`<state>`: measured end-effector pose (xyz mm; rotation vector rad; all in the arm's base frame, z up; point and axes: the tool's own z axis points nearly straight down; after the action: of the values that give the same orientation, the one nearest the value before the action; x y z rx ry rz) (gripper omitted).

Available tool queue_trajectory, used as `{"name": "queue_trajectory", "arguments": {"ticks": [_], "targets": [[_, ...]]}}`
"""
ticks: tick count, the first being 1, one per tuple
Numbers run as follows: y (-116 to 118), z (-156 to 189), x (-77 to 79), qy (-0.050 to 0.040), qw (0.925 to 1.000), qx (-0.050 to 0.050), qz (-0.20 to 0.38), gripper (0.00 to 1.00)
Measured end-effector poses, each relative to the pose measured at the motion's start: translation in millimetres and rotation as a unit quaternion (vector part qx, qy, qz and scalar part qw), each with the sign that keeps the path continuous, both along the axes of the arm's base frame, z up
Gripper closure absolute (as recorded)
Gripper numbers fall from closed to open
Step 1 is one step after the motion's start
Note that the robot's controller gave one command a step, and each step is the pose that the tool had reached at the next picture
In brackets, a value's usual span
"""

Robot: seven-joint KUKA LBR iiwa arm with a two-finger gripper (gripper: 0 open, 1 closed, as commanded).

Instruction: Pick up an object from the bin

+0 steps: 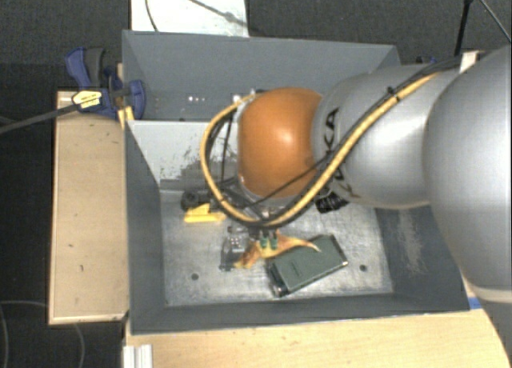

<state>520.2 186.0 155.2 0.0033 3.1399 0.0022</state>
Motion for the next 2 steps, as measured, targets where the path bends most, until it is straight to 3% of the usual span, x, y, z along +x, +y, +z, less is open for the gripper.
{"name": "queue_trajectory", "arguments": {"ticks": [1, 2], "targets": [[-73, -77, 12.2, -0.0023, 0.9999, 0.000, 0.016, 0.00], [-87, -56, 11.3, 0.0009, 0.9953, 0.000, 0.097, 0.00]]}}
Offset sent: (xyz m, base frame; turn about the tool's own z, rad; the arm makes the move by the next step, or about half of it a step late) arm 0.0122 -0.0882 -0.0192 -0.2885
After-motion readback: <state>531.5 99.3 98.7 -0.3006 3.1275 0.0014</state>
